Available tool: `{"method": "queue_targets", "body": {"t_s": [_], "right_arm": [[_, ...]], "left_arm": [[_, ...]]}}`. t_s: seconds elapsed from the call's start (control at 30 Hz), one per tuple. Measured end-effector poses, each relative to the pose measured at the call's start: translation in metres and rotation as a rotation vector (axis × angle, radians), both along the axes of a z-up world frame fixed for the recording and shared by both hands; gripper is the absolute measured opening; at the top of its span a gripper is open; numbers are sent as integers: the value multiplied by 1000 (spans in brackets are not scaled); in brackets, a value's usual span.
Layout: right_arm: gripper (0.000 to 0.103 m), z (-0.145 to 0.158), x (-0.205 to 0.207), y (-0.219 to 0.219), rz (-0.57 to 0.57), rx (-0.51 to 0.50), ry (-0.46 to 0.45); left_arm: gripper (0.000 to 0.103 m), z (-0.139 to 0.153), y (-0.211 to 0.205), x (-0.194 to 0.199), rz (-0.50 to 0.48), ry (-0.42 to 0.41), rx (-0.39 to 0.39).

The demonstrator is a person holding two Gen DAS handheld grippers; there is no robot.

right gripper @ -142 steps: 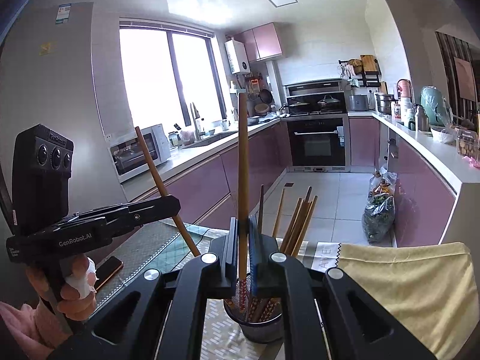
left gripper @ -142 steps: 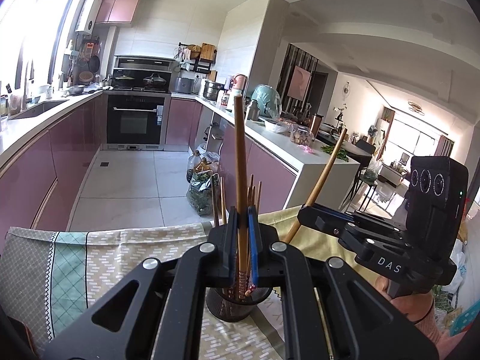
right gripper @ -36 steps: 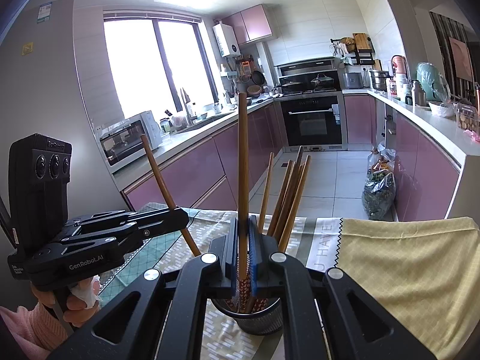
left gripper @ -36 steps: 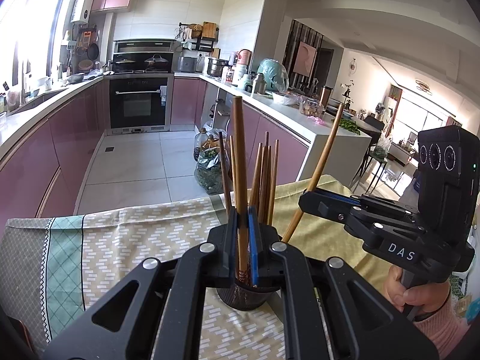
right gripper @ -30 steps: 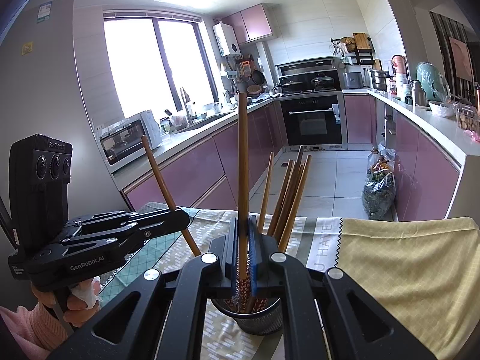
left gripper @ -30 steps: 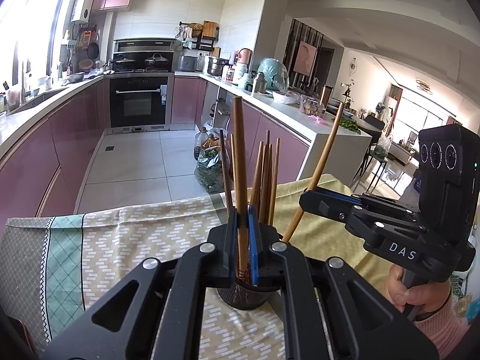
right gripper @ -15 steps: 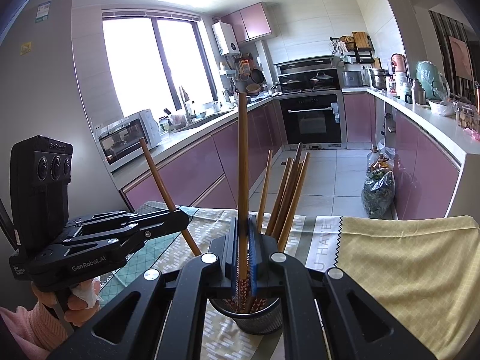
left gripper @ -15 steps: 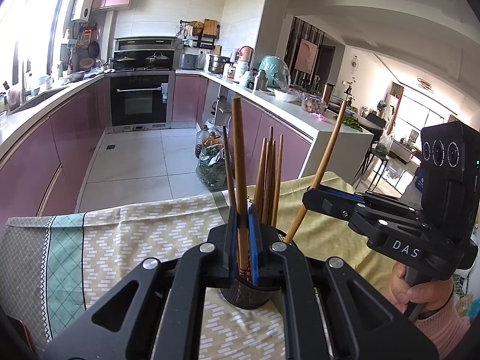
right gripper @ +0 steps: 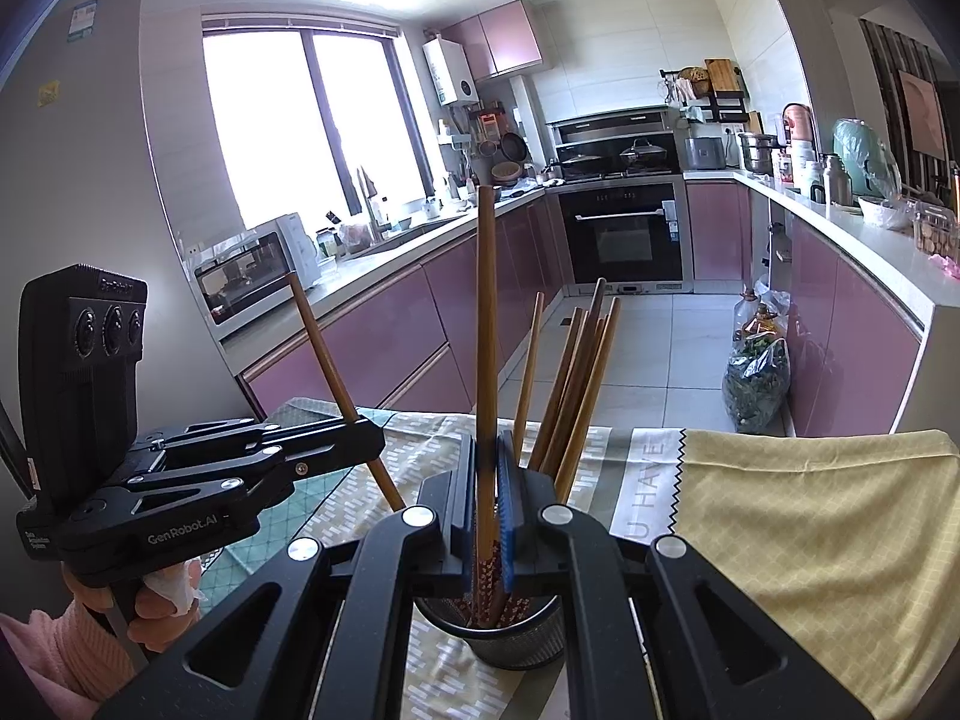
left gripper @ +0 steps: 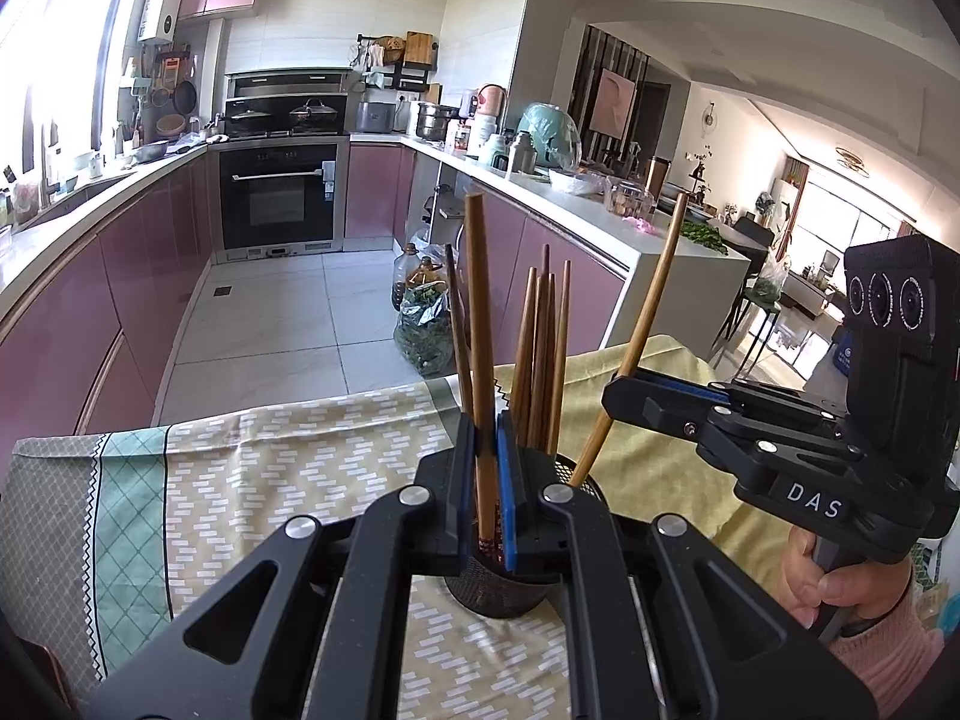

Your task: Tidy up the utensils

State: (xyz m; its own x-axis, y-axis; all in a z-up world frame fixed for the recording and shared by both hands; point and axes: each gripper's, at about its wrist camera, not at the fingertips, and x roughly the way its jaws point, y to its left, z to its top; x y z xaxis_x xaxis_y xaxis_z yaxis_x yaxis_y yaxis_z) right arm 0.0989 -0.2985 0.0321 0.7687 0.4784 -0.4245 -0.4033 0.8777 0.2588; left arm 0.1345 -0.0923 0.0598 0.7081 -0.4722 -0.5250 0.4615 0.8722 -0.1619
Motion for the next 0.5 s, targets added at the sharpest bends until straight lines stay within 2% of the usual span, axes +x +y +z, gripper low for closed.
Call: {"method": "queue_targets", "body": {"t_s": [0.5], "right_arm": [[6, -7, 1, 0, 1, -12, 32]], "left_arm": [[8, -7, -5, 7, -11, 43, 14]]}}
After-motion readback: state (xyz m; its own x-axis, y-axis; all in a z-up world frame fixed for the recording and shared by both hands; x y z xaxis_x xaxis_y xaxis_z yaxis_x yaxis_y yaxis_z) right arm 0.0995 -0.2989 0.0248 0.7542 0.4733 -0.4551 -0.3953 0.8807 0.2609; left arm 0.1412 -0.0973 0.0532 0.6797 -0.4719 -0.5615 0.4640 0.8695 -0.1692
